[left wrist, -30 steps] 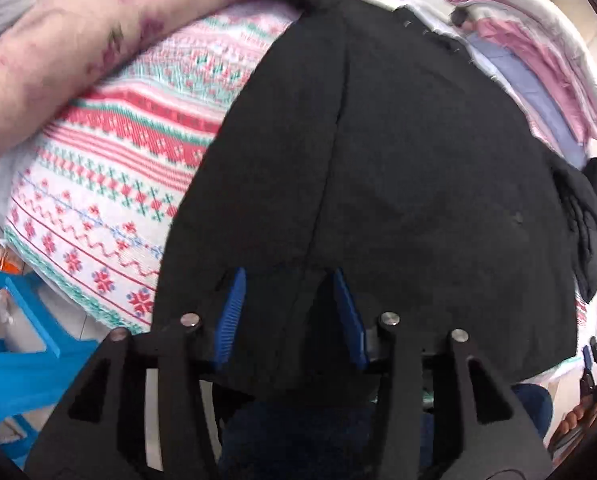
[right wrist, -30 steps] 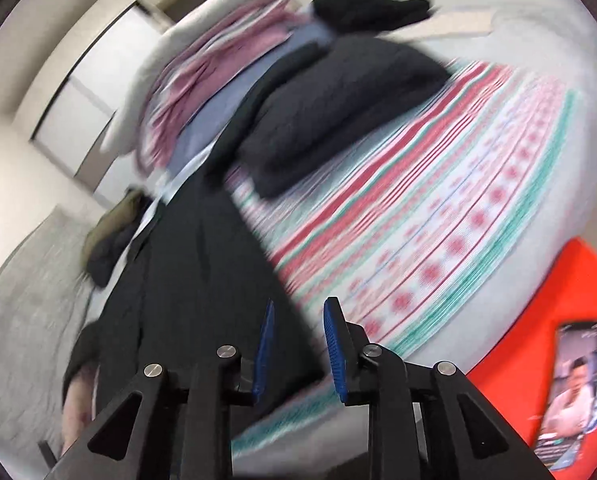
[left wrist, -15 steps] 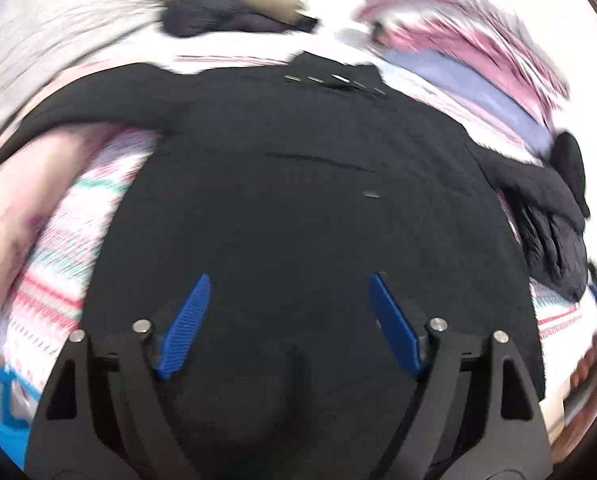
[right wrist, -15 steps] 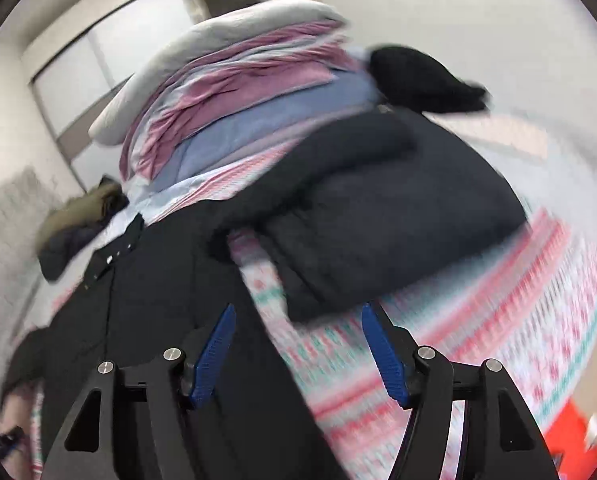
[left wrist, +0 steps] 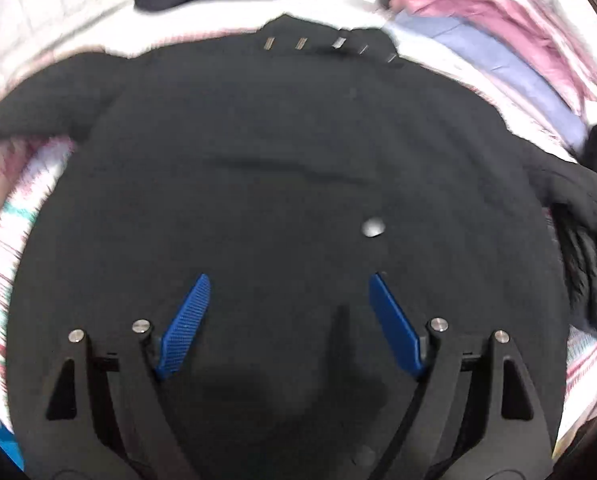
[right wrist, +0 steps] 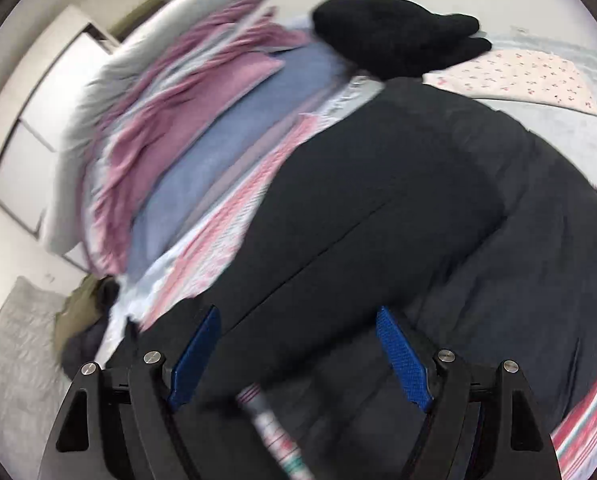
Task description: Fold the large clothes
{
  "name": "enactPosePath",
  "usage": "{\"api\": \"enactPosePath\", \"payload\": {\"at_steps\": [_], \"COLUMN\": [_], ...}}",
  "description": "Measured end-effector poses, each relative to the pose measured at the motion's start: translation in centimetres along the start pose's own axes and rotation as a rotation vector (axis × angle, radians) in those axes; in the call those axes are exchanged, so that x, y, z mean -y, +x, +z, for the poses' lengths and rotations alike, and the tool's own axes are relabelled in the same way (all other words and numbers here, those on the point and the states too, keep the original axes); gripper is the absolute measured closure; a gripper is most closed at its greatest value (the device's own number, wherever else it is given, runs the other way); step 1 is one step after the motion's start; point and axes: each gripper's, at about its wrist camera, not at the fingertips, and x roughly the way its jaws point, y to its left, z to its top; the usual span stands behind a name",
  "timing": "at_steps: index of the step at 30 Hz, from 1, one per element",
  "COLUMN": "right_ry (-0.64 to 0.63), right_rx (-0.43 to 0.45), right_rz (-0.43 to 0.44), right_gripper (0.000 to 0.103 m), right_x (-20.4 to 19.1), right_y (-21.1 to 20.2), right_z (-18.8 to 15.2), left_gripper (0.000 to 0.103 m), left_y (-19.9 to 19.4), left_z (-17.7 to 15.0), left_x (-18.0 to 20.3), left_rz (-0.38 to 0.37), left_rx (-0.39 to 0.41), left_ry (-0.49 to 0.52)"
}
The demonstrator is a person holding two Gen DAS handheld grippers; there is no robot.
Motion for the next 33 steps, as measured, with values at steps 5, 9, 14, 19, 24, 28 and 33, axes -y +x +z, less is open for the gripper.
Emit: {"api": "enactPosePath", "payload": {"at_steps": [5,9,14,19,24,28,33], "right_ry": [0.082,0.036,-0.171,-0.331,-0.319,-0.325,-0.309], "right_rx": [0.057,0.106,0.191,0.323,0.299,0.243,0.255], "right_rz": [-0.011,-0.03,-0.147,-0.274,-0.425,-0.511,-0.461], "right_gripper": [0.022,0.086,0.094,0.095,0.096,0.095,0.095], "right_x": [2.0,0.3,-5.1,-11.1,-10.5,-8.1,-7.3], "right_y": [2.4,3.0,1.6,-1.0,1.1,3.9,3.5], "right_z": [2.6,3.5,5.2,7.0,7.1,5.2,3.8], "left_gripper": [0.021,0.021,0.021,0.021,0.021,0.02,0.01], "left_y": [1.7,1.1,1.2,1.5,1.6,1.4,1.8], "left_z": [-0.2,-0.7,-0.5,-0.4,-0.4,-1.1,-1.7], "left_x": [-0.4,-0.4,-0.3,0.2,0.8,1.4,2.9], "left_rz": [-0.03,-0.072,-0.087,-0.105,-0.149,-0.109,-0.074], "left_rx": [-0.041,-0.035,-0.037,-0.042,-0.058,-0.071,-0.083], "left_ry": [0.003,-0.026,0.001,0.008,0.021,0.072,0.15]}}
